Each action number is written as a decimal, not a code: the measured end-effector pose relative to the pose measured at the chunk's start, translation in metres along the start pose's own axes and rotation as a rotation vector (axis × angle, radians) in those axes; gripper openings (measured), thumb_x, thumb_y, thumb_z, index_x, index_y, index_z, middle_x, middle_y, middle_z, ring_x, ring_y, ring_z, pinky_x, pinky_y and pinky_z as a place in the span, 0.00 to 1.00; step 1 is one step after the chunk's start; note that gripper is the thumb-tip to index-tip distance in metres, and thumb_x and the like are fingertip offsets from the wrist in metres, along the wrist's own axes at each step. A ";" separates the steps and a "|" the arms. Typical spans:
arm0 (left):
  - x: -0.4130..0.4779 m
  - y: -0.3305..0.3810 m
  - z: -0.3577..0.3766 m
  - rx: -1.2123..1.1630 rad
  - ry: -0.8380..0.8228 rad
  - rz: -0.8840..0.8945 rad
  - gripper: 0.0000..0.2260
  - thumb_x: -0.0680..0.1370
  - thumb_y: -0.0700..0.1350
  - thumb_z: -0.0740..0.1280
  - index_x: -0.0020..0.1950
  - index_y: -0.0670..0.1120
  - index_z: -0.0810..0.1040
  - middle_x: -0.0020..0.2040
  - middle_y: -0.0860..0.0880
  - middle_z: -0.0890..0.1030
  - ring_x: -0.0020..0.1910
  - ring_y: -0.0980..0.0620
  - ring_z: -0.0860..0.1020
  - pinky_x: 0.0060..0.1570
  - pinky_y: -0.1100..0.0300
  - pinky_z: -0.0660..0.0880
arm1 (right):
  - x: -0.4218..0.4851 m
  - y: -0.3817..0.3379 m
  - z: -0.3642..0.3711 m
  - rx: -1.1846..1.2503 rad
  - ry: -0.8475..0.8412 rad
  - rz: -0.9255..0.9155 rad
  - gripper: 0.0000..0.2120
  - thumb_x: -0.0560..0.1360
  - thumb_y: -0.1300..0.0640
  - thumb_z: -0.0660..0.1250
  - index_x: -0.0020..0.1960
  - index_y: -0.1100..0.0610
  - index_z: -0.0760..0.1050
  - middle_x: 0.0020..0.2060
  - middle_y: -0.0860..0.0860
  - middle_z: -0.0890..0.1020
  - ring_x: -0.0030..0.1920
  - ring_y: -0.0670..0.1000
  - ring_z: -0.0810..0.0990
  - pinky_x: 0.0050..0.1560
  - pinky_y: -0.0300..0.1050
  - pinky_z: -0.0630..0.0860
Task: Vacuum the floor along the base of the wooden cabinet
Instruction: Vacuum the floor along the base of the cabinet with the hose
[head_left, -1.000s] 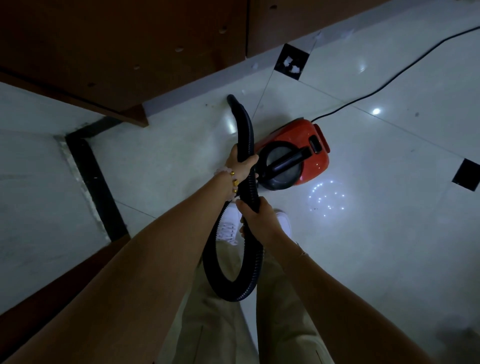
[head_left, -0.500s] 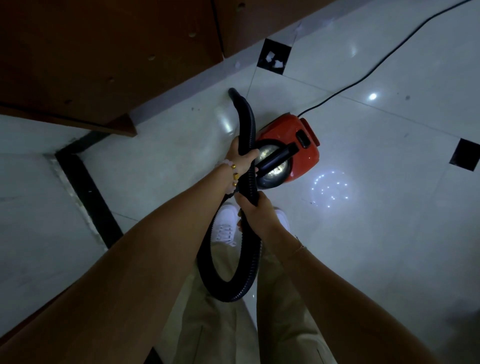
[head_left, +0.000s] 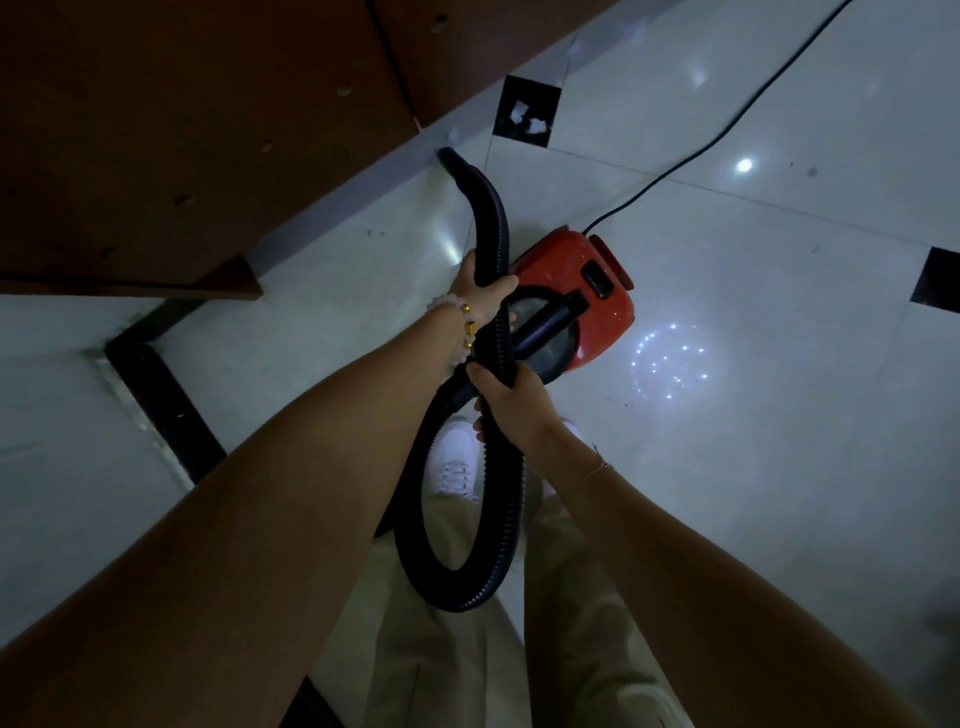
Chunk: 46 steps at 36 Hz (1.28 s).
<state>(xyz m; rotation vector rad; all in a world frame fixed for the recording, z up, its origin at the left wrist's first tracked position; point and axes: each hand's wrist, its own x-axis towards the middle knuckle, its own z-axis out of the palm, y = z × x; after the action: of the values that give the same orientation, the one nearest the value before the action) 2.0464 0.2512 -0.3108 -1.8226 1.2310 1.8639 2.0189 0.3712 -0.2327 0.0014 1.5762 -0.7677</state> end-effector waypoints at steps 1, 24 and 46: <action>0.007 0.000 -0.001 0.005 -0.005 -0.001 0.37 0.62 0.62 0.68 0.70 0.62 0.63 0.70 0.40 0.72 0.65 0.39 0.76 0.62 0.43 0.75 | 0.001 -0.002 -0.001 0.005 -0.005 -0.006 0.10 0.77 0.55 0.65 0.51 0.62 0.69 0.30 0.53 0.73 0.18 0.46 0.71 0.21 0.39 0.72; -0.012 0.021 0.015 -0.017 -0.037 0.083 0.28 0.76 0.49 0.66 0.74 0.52 0.60 0.66 0.37 0.75 0.38 0.50 0.80 0.57 0.44 0.79 | -0.003 -0.005 -0.020 0.034 -0.005 0.008 0.16 0.77 0.55 0.64 0.58 0.65 0.70 0.31 0.53 0.74 0.18 0.45 0.72 0.21 0.38 0.73; -0.029 0.053 0.056 0.072 -0.057 0.096 0.30 0.77 0.48 0.65 0.76 0.56 0.56 0.66 0.39 0.75 0.49 0.44 0.80 0.60 0.45 0.77 | -0.010 -0.013 -0.059 0.160 -0.035 0.043 0.13 0.78 0.53 0.64 0.56 0.60 0.67 0.33 0.54 0.73 0.24 0.51 0.72 0.24 0.41 0.74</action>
<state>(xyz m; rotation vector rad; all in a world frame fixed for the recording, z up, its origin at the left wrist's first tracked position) 1.9754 0.2693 -0.2717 -1.6896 1.3685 1.8820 1.9632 0.3924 -0.2202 0.1375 1.4739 -0.8536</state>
